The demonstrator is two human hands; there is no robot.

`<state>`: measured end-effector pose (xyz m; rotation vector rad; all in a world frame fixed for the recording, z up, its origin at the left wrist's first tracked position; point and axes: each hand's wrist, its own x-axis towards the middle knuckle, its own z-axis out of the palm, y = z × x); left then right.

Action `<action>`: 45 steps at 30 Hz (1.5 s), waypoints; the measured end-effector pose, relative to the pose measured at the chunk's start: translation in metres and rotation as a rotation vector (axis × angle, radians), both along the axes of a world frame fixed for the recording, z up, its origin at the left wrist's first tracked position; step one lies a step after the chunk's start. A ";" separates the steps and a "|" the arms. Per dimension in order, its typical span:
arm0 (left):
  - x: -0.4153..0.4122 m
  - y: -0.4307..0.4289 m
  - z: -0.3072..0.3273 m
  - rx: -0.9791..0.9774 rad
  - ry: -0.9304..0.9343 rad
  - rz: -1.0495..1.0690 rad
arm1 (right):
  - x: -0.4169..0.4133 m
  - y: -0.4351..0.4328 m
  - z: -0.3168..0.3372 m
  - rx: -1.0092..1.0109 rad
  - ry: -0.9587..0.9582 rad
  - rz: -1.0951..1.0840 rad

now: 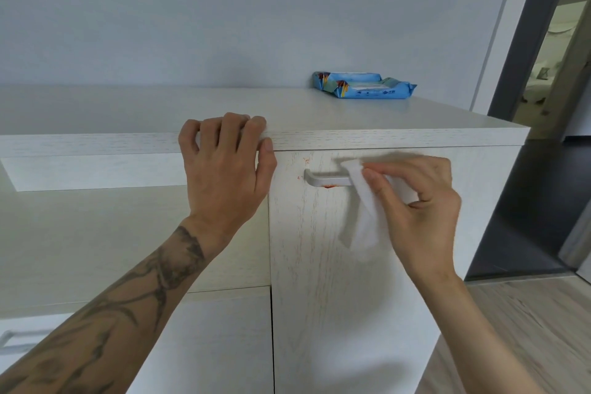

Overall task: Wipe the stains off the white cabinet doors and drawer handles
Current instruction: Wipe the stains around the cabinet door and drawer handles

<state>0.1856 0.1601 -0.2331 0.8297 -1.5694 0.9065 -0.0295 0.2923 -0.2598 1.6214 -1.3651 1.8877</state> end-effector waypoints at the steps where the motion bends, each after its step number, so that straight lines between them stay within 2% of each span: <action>1: 0.000 0.000 0.000 -0.003 0.000 0.001 | 0.003 0.003 0.001 -0.031 -0.052 -0.005; 4: 0.000 -0.001 0.000 -0.011 -0.006 0.001 | 0.014 0.008 0.007 -0.090 -0.106 0.005; 9: 0.001 -0.001 -0.001 -0.011 -0.005 0.002 | 0.014 0.007 -0.013 -0.063 0.081 -0.070; 13: 0.001 -0.001 0.000 -0.014 -0.007 -0.001 | 0.000 0.001 -0.021 -0.123 0.235 -0.157; 22: 0.001 -0.003 -0.001 -0.028 -0.008 0.003 | 0.004 -0.018 -0.018 -0.247 0.407 -0.160; 28: 0.001 -0.002 -0.001 -0.018 -0.008 0.000 | 0.003 -0.015 -0.024 -0.260 0.325 -0.204; 33: 0.001 -0.001 0.000 -0.024 -0.007 -0.008 | 0.012 -0.021 -0.017 -0.264 0.422 -0.150; 38: 0.002 0.000 0.000 -0.023 -0.013 -0.001 | 0.007 -0.015 -0.022 -0.263 0.318 -0.210; 43: 0.001 -0.001 0.000 -0.025 -0.010 0.007 | 0.017 -0.023 -0.017 -0.260 0.417 -0.136; 45: 0.001 -0.001 0.000 -0.022 -0.010 0.004 | 0.005 -0.017 -0.019 -0.252 0.387 -0.163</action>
